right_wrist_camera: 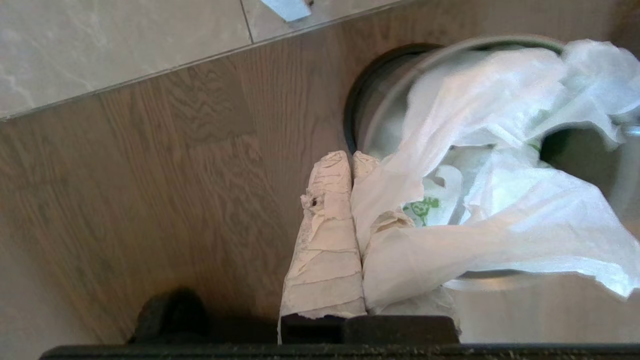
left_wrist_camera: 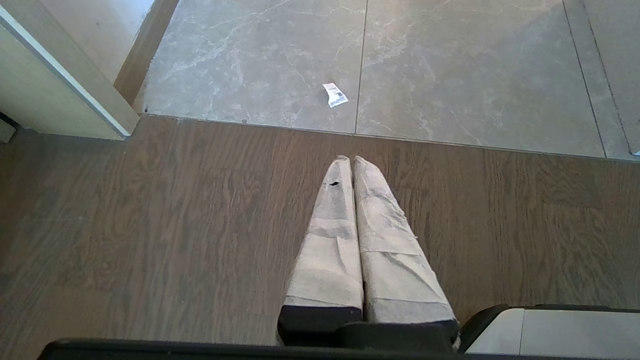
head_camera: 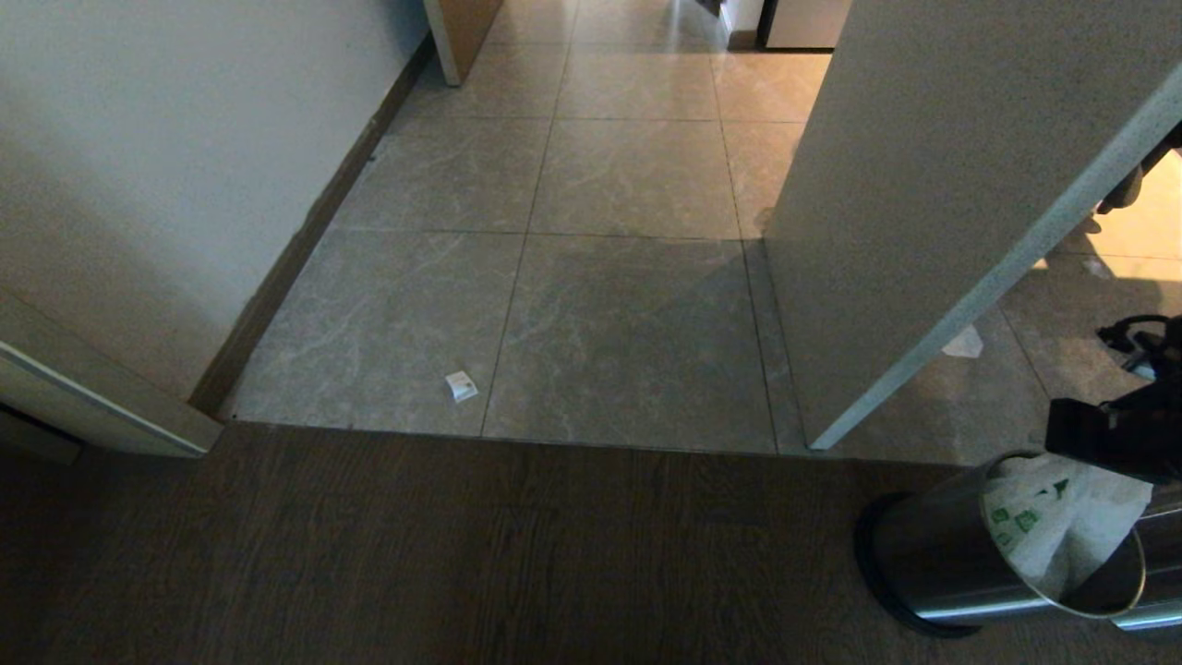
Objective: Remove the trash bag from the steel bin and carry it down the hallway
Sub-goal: Pick up the trash bag
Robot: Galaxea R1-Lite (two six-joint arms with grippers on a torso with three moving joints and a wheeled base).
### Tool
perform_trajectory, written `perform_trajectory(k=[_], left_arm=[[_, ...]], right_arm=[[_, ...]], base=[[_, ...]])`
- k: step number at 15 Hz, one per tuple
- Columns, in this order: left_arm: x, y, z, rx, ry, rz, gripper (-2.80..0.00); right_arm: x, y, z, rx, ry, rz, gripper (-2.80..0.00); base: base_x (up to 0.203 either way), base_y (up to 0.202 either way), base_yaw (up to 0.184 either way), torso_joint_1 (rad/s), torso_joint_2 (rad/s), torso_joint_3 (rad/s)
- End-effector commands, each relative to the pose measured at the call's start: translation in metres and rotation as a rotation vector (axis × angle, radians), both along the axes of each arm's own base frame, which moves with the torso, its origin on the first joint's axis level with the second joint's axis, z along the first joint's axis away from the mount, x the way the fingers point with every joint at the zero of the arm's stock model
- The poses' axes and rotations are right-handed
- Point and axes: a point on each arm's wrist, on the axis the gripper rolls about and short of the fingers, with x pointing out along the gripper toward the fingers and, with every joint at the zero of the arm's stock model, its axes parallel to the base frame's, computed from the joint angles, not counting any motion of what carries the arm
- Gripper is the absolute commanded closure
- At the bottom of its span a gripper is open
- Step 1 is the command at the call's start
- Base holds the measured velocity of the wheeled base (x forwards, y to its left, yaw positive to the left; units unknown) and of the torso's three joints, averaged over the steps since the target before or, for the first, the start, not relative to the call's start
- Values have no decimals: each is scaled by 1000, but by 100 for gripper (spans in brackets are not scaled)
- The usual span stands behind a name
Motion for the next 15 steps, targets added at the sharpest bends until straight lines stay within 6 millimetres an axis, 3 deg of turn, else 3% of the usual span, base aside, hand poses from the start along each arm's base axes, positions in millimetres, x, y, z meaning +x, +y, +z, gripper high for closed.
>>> perform_trajectory(k=[1, 5, 9, 12, 15], left_arm=[[0, 0, 0, 0, 0, 0, 0], [0, 0, 0, 0, 0, -1, 0], [0, 0, 0, 0, 0, 1, 0], [0, 0, 0, 0, 0, 0, 0], [0, 0, 0, 0, 0, 1, 0]], right_arm=[[-32, 6, 39, -59, -115, -15, 0], [-96, 24, 85, -189, -222, 14, 0], [-165, 57, 96, -283, -371, 130, 0], [-214, 84, 78, -338, -486, 229, 0], [-247, 98, 28, -388, -497, 345, 0]], base=[[0, 0, 0, 0, 0, 0], [0, 0, 0, 0, 0, 0], [0, 0, 0, 0, 0, 0], [0, 0, 0, 0, 0, 0], [0, 0, 0, 0, 0, 0]])
